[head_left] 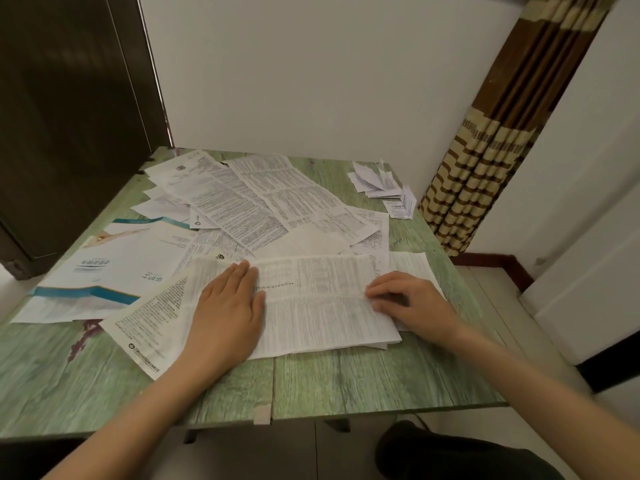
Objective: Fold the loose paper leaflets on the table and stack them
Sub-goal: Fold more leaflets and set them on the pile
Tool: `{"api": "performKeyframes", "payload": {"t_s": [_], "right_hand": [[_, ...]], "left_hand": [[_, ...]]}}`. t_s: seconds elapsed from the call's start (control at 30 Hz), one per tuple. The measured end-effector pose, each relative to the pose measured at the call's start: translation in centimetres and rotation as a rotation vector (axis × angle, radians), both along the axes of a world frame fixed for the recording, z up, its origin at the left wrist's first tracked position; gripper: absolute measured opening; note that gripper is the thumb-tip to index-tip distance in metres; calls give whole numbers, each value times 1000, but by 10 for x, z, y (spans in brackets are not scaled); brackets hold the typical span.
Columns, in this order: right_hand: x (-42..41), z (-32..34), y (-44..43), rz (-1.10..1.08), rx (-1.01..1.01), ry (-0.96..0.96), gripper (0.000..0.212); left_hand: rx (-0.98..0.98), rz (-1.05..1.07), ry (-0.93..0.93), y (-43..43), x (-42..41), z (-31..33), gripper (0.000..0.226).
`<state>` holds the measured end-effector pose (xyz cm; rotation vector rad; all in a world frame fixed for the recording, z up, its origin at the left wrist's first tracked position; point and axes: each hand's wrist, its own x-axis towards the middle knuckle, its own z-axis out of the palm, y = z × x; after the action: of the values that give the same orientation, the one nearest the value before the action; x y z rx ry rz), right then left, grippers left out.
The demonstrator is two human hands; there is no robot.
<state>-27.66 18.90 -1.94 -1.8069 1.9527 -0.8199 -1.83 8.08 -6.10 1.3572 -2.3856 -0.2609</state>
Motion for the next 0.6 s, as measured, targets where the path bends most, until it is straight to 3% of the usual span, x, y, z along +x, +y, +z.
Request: {"api": "performKeyframes", "payload": {"t_s": [0.37,0.6], "right_hand": [[-11,12,18,41,239,160,61],[3,35,22,-16,378,317,80]], "left_hand": [[17,-10,-24,1,1,3,91],[58,-23,-63,4,-1,9,73]]}}
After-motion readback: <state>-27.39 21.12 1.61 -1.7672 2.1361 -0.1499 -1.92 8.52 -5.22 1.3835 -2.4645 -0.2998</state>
